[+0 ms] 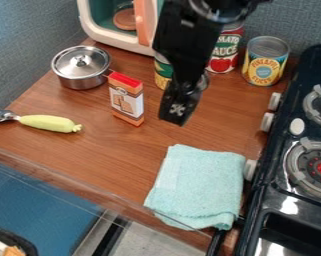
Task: Take the thing and put it in an upright position.
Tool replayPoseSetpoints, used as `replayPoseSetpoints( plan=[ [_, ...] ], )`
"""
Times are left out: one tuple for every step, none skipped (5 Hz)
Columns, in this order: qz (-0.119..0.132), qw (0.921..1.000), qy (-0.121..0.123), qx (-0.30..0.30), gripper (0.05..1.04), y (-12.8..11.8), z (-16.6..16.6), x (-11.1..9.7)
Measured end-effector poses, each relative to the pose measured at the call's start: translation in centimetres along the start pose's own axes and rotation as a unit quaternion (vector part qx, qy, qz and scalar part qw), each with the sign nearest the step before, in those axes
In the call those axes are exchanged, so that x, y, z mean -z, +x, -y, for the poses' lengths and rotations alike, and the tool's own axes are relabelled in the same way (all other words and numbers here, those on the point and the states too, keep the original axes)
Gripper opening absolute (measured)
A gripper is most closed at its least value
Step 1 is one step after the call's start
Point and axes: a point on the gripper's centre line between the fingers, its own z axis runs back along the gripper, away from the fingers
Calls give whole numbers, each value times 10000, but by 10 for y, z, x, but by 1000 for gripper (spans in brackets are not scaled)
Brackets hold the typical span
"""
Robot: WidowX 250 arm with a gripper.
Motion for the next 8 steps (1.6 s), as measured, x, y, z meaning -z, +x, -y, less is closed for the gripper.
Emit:
replayPoseSetpoints(
  plan=[
    [-146, 9984, -29, -542, 1001, 16, -2, -17],
    [-331, 9929, 37, -1140, 1001, 35, 1, -22],
    [-585, 9850, 67, -1622, 1001, 51, 6, -18],
    [-575, 9857, 122, -1578, 1001, 58, 12, 0],
    [-732, 9810, 333, -1763, 1001, 61, 16, 18],
    [-937, 9741, 482, -2001, 1001, 61, 16, 25],
    [-928, 9742, 485, -1997, 1001, 61, 16, 25],
    [-931, 9742, 478, -1999, 1001, 61, 16, 25]
  ],
)
